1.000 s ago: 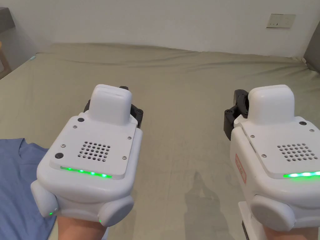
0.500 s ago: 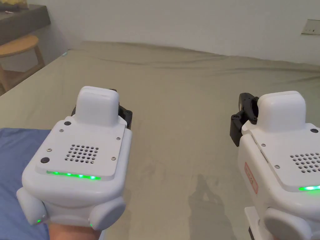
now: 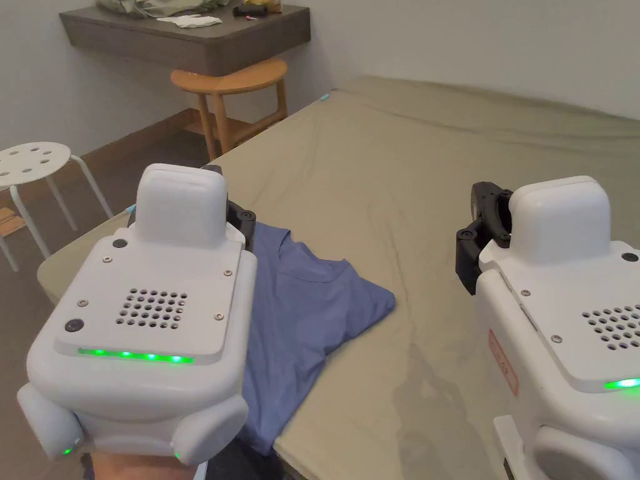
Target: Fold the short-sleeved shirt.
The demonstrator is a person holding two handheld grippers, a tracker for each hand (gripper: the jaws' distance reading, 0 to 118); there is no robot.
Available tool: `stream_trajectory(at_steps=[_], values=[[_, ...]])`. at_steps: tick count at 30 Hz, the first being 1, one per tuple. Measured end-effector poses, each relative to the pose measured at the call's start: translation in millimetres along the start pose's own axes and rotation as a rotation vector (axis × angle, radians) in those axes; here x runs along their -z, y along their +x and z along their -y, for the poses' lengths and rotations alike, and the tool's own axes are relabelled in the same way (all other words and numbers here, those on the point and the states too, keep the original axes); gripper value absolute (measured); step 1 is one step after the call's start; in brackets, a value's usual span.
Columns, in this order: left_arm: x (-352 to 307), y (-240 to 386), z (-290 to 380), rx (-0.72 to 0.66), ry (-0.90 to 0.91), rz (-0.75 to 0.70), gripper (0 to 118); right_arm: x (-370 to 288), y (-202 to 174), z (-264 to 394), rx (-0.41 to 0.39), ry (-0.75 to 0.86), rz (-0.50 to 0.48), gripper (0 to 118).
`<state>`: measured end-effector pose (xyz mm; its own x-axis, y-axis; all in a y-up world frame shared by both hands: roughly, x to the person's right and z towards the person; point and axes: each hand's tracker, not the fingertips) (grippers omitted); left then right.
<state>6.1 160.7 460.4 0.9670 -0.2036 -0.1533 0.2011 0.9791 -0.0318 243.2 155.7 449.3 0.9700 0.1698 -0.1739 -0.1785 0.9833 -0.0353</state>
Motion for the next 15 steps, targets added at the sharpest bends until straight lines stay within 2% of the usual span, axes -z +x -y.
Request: stream_trajectory(at_steps=[7, 15], values=[[4.8, -23.2, 10.6, -0.009, -0.035, -0.065, 0, 17.1, -24.8, -3.4, 0.002, -0.006, -0.078, 1], [28.5, -24.0, 24.8, -0.043, -0.095, -0.027, 0, 30.4, -24.6, 0.9, -0.012, -0.037, -0.072, 1]])
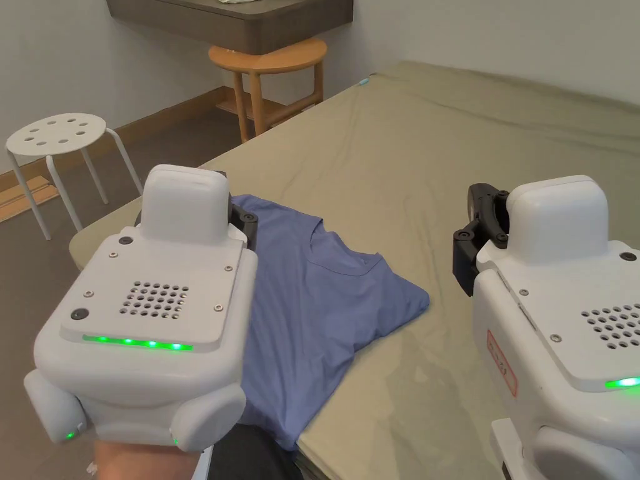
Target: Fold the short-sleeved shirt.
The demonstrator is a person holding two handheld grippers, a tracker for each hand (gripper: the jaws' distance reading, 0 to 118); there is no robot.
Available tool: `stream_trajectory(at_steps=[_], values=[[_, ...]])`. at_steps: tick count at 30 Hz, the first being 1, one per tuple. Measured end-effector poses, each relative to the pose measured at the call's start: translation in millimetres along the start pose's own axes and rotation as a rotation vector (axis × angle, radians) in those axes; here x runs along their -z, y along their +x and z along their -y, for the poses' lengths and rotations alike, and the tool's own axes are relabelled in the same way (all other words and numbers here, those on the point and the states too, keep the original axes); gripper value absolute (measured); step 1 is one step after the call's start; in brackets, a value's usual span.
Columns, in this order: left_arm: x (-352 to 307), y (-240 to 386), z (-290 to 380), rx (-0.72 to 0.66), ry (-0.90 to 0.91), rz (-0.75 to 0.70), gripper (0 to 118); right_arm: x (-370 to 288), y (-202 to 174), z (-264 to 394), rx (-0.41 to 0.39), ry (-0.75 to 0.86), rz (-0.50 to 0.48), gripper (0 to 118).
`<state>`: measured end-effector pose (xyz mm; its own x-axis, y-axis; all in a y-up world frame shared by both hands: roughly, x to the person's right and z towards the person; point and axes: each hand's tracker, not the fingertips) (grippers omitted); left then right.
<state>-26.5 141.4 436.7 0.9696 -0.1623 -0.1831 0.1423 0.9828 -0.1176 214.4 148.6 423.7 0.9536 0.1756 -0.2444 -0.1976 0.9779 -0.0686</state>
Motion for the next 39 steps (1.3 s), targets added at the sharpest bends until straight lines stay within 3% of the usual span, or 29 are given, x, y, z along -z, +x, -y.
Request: stream_trajectory(at_steps=[10, 20, 21, 22, 23, 24, 25, 33, 37, 39], values=[[120.1, 5.0, 83.5, -0.052, -0.435, 0.163, 0, 19.3, 14.6, 16.1, -0.057, -0.077, 0.049, 1], [244.8, 9.8, 184.2, -0.052, -0.768, 0.217, 0, 47.7, 34.4, 39.6, -0.068, -0.18, 0.1, 1], [252.6, 10.1, 192.0, -0.038, -0.79, 0.202, 17, 49.5, 36.1, 41.4, -0.067, -0.189, 0.102, 1], [259.1, 11.1, 200.6, -0.011, -0.816, 0.165, 50, 51.6, 38.1, 43.7, -0.061, -0.2, 0.108, 1], [264.9, 12.0, 207.8, 0.014, -0.824, 0.136, 102, 52.7, 40.1, 45.9, -0.056, -0.207, 0.111, 1], [271.9, 11.3, 215.8, 0.005, -0.841, 0.156, 118, 53.6, 42.1, 49.0, -0.054, -0.214, 0.113, 1], [276.2, 8.1, 221.8, -0.01, -0.852, 0.173, 113, 54.4, 43.6, 52.1, -0.056, -0.225, 0.119, 1], [297.3, 0.4, 245.0, -0.132, -0.926, 0.22, 118, 64.0, 50.3, 70.1, -0.051, -0.297, 0.133, 1], [300.7, 5.3, 238.2, -0.07, -0.942, 0.215, 118, 67.3, 45.6, 71.4, -0.043, -0.301, 0.123, 1], [298.3, 10.1, 233.2, -0.061, -0.936, 0.217, 109, 67.2, 42.0, 71.0, -0.05, -0.302, 0.112, 1]])
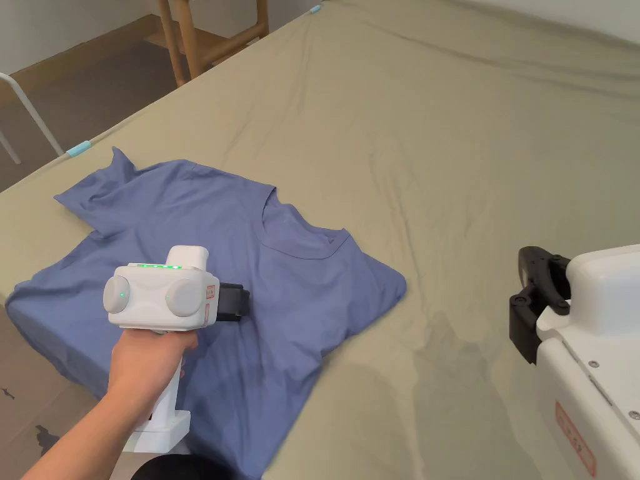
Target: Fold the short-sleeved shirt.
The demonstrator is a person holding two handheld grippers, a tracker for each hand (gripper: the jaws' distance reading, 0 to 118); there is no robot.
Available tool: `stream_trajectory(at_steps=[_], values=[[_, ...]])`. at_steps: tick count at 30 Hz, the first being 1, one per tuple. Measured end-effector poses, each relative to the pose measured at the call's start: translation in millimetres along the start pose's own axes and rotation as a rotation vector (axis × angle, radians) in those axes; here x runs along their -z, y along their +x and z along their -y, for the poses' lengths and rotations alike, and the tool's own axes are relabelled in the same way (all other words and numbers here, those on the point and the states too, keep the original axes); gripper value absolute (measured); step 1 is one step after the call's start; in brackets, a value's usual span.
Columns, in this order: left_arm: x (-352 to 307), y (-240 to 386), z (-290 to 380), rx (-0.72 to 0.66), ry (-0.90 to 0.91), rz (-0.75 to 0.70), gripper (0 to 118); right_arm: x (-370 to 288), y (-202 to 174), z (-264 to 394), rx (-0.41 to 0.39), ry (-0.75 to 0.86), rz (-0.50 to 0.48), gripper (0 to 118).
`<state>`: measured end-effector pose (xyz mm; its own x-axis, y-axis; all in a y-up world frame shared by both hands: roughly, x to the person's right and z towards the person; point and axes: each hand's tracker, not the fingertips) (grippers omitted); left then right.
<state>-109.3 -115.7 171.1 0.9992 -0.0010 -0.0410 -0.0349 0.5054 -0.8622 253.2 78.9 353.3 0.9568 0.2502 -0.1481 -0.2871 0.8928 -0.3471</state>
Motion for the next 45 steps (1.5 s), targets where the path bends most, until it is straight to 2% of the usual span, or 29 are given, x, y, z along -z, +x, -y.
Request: stream_trajectory(at_steps=[1, 3, 4, 5, 7, 8, 14, 22, 29, 35, 42, 45], values=[[-6.7, 4.2, 1.9, 0.018, 0.046, 0.002, 98, -1.3, -1.7, -0.2, -0.009, 0.002, -0.004, 1], [-20.1, 10.9, 2.8, 0.066, 0.096, -0.042, 52, -4.0, -3.9, -0.6, -0.03, 0.006, -0.006, 1], [-23.4, 13.8, 2.3, 0.091, 0.118, -0.047, 19, -5.3, -5.0, -0.5, -0.042, 0.008, -0.006, 1], [-23.6, 13.9, 2.3, 0.096, 0.146, -0.032, 0, -6.1, -5.2, -0.8, -0.05, 0.008, -0.006, 1], [-13.0, 15.1, 3.2, 0.091, 0.109, -0.014, 0, -8.2, -4.7, -2.1, -0.055, 0.008, -0.005, 1], [-13.4, 11.0, 5.5, 0.082, 0.145, 0.017, 0, -10.0, -4.2, -2.4, -0.054, 0.009, -0.004, 1], [-36.1, -21.5, 10.5, -0.125, 0.25, 0.207, 0, -24.8, 1.3, -6.9, -0.035, 0.029, 0.007, 1], [-128.7, -5.8, 2.6, -0.116, 0.474, 0.293, 0, -52.0, 13.3, -14.8, -0.005, 0.072, 0.04, 1], [-236.9, 23.8, -22.6, -0.051, 0.738, 0.402, 0, -87.7, 33.3, -19.9, 0.036, 0.126, 0.099, 1], [-335.8, 63.0, -52.9, 0.061, 0.951, 0.476, 0, -121.4, 55.1, -17.4, 0.07, 0.165, 0.175, 1], [-412.9, 139.0, -80.6, 0.24, 1.071, 0.61, 0, -157.1, 91.3, -4.2, 0.125, 0.176, 0.292, 1], [-431.4, 190.4, -86.9, 0.344, 1.083, 0.681, 0, -174.1, 113.3, 4.7, 0.156, 0.172, 0.363, 1]])
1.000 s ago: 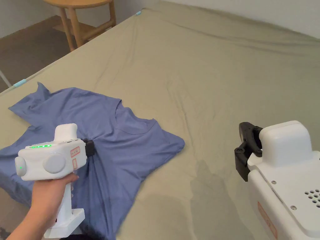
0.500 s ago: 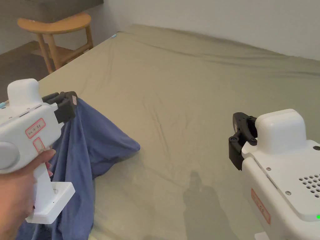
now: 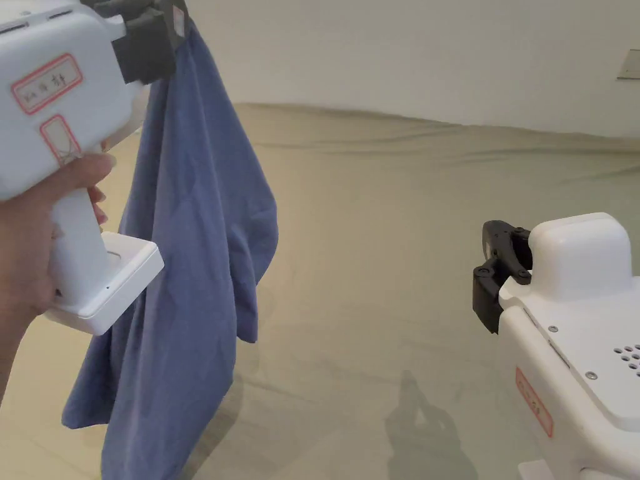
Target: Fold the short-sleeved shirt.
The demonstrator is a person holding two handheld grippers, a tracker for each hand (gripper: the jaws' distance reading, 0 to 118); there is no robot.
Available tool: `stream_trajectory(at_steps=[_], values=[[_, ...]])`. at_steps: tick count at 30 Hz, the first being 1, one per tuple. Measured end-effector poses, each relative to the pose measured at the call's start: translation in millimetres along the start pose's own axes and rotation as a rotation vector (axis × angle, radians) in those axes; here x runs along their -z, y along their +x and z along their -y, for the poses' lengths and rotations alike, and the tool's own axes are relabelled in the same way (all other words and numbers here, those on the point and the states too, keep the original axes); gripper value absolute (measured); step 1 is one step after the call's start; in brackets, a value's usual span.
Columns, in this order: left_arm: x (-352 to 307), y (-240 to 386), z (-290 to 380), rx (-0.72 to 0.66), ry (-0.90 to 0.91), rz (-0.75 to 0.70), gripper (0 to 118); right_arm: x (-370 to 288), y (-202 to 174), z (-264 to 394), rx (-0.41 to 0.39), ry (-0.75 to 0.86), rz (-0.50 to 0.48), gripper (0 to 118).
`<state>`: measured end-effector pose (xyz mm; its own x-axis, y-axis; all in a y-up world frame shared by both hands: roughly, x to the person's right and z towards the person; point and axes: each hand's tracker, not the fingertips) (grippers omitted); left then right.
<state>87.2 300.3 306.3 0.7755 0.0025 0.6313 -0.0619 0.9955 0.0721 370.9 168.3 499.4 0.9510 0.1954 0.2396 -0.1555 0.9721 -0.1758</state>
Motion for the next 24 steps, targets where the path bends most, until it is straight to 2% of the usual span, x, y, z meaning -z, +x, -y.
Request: stream_trajectory(at_steps=[3, 7, 10, 13, 18, 24], values=[[35.0, 42.1, -1.8, 0.038, -0.026, 0.109, 0, -8.3, 26.1, 3.7, 0.008, -0.012, 0.058, 1], [85.6, 107.1, 22.0, 0.171, -0.092, 0.222, 0, -18.0, 58.1, 13.5, -0.004, -0.033, 0.142, 1], [121.7, 152.6, 68.0, 0.251, -0.203, 0.29, 0, -21.3, 79.8, 24.4, 0.002, -0.059, 0.186, 1], [153.9, 187.0, 132.2, 0.224, -0.366, 0.365, 0, -20.3, 98.3, 38.8, 0.017, -0.095, 0.219, 1], [185.8, 223.2, 254.6, 0.226, -0.654, 0.378, 0, -12.8, 121.8, 65.4, 0.031, -0.165, 0.247, 1], [184.1, 231.3, 365.0, 0.263, -0.892, 0.291, 0, 4.5, 137.8, 95.6, 0.044, -0.253, 0.248, 1]])
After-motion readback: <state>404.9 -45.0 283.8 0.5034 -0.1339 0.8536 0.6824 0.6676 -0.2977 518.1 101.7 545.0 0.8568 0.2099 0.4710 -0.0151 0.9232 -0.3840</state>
